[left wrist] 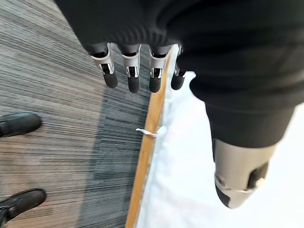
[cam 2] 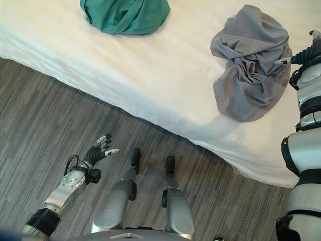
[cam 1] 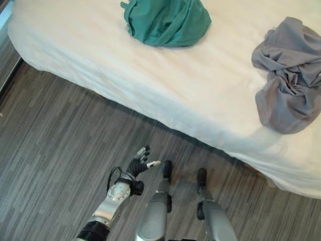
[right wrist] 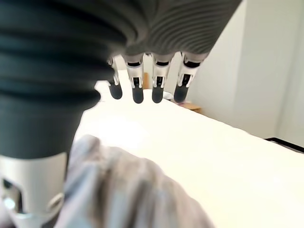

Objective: Pick up bed clothes into laundry basket.

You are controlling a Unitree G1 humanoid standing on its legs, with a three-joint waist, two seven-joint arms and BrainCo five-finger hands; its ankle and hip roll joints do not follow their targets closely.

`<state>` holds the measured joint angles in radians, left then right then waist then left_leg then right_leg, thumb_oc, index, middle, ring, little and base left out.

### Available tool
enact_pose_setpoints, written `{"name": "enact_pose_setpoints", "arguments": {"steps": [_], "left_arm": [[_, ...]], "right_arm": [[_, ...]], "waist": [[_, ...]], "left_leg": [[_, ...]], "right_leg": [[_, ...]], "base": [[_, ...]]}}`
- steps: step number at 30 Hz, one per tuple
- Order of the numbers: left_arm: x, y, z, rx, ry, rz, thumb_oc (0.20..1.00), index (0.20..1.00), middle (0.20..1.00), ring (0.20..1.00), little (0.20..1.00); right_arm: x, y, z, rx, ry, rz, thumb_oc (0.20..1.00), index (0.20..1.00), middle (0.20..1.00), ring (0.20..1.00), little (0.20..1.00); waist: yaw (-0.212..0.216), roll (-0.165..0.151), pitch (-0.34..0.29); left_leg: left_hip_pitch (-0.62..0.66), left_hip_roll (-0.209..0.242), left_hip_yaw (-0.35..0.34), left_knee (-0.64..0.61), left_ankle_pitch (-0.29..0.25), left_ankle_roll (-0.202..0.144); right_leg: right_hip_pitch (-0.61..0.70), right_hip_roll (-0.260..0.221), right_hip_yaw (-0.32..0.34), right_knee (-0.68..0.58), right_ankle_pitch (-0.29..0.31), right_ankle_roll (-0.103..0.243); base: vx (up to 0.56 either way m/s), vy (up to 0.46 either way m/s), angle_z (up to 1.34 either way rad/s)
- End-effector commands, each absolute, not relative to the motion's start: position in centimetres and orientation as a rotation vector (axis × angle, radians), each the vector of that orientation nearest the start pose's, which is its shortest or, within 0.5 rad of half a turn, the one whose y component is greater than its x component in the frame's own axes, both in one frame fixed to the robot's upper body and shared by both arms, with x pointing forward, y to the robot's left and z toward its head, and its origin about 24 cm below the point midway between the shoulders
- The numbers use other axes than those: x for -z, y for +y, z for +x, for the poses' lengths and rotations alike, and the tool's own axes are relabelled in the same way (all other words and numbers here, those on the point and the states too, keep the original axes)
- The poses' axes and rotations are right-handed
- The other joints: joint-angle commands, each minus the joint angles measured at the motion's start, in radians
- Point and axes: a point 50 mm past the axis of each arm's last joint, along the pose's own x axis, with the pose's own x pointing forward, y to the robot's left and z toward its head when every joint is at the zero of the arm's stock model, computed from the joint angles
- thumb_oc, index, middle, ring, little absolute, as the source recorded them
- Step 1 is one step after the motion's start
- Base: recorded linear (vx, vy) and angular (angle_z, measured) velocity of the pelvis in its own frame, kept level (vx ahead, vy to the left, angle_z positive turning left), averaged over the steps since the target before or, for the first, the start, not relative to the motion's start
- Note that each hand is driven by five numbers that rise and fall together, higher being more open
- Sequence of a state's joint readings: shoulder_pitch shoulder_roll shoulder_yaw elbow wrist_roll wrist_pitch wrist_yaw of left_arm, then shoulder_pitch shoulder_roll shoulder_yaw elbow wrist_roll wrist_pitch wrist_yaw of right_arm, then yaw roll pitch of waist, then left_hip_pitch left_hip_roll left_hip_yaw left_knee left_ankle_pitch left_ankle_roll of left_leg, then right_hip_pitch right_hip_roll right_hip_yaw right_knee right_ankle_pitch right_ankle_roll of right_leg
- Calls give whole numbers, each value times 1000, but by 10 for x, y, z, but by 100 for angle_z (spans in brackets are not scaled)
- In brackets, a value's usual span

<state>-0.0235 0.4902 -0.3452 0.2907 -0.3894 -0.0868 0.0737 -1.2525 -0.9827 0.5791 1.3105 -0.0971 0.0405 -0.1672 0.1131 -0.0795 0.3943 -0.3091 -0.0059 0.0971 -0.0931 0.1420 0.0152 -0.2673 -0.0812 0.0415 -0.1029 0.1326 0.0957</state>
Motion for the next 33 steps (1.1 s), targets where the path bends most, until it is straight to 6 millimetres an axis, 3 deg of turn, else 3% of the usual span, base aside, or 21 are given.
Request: {"name": "enact_pose_setpoints", "arguments": {"steps": [1,11,19,20,21,22,25,27,29,30,31,32,33], "left_arm": [[10,196,236,132,238,128,1000,1000,1000,1000,1000],[8,189,239,146,222,120,1000,1000,1000,1000,1000],[9,182,244,151,214,114,1000,1000,1000,1000,1000],[8,182,245,148,207,110,1000,1000,1000,1000,1000],[2,185,248,133,179,108,1000,1000,1000,1000,1000],[2,185,247,133,180,109,1000,1000,1000,1000,1000],[-19,195,257,93,92,136,1000,1000,1000,1000,1000],[-46,209,268,52,-12,185,1000,1000,1000,1000,1000],[-82,224,282,14,-143,254,1000,1000,1000,1000,1000],[-83,224,282,16,-142,257,1000,1000,1000,1000,1000],[-128,233,295,-21,-301,311,1000,1000,1000,1000,1000],[-149,236,300,-35,-372,323,1000,1000,1000,1000,1000],[-150,235,300,-34,-373,324,1000,1000,1000,1000,1000]], "right_arm": [[-289,-402,337,768,125,-1145,1000,1000,1000,1000,1000],[-267,-379,356,668,116,-1151,1000,1000,1000,1000,1000],[-263,-342,375,514,19,-1281,1000,1000,1000,1000,1000],[-260,-335,378,473,5,-1285,200,200,200,200,200],[-250,-313,384,355,-45,-1302,200,200,200,200,200],[-249,-313,384,355,-43,-1302,200,200,200,200,200],[-223,-292,381,228,-100,-1269,200,200,200,200,200],[-190,-279,370,123,-105,-1222,200,200,200,200,200],[-161,-284,358,82,-40,-1183,200,200,200,200,200],[-160,-285,357,84,-38,-1179,200,200,200,200,200],[-125,-288,343,39,47,-1139,200,200,200,200,200],[-108,-287,336,14,90,-1108,200,200,200,200,200],[-108,-287,336,15,90,-1106,200,200,200,200,200]], "waist": [[3,19,-24],[12,35,8],[20,47,23],[20,44,23],[14,37,24],[14,36,24],[0,32,22],[-9,30,18],[-19,39,10],[-16,37,10],[-21,45,0],[-28,49,-3],[-26,48,-3]], "left_leg": [[8,46,-85,6,-7,-79],[-26,47,-86,6,7,-80],[-72,46,-91,6,22,-91],[-68,46,-90,6,20,-91],[-59,48,-87,6,15,-89],[-58,48,-87,6,15,-89],[-44,50,-81,6,5,-88],[-34,51,-80,6,-1,-88],[-25,50,-81,6,-6,-89],[-24,49,-82,6,-7,-89],[-16,49,-87,6,-10,-90],[-6,49,-89,6,-17,-90],[-10,49,-89,6,-12,-90]], "right_leg": [[33,-52,-36,39,-2,73],[-7,-47,-37,35,15,72],[-38,-41,-47,20,27,75],[-34,-41,-45,20,27,76],[-27,-39,-44,21,25,78],[-26,-40,-44,21,25,78],[-17,-41,-46,24,21,80],[-9,-43,-49,26,17,81],[-1,-46,-56,28,10,83],[1,-46,-57,28,10,83],[12,-50,-65,28,2,83],[21,-51,-69,28,-6,84],[19,-51,-69,27,-2,84]], "base": [[-19,-9,-11],[-16,-13,-5],[3,0,-2],[38,-8,-4],[33,-8,-2],[35,-4,-1],[11,3,0],[35,19,0],[37,12,-5],[57,4,-3],[64,-1,-3],[49,-1,-2],[55,-12,3]]}}
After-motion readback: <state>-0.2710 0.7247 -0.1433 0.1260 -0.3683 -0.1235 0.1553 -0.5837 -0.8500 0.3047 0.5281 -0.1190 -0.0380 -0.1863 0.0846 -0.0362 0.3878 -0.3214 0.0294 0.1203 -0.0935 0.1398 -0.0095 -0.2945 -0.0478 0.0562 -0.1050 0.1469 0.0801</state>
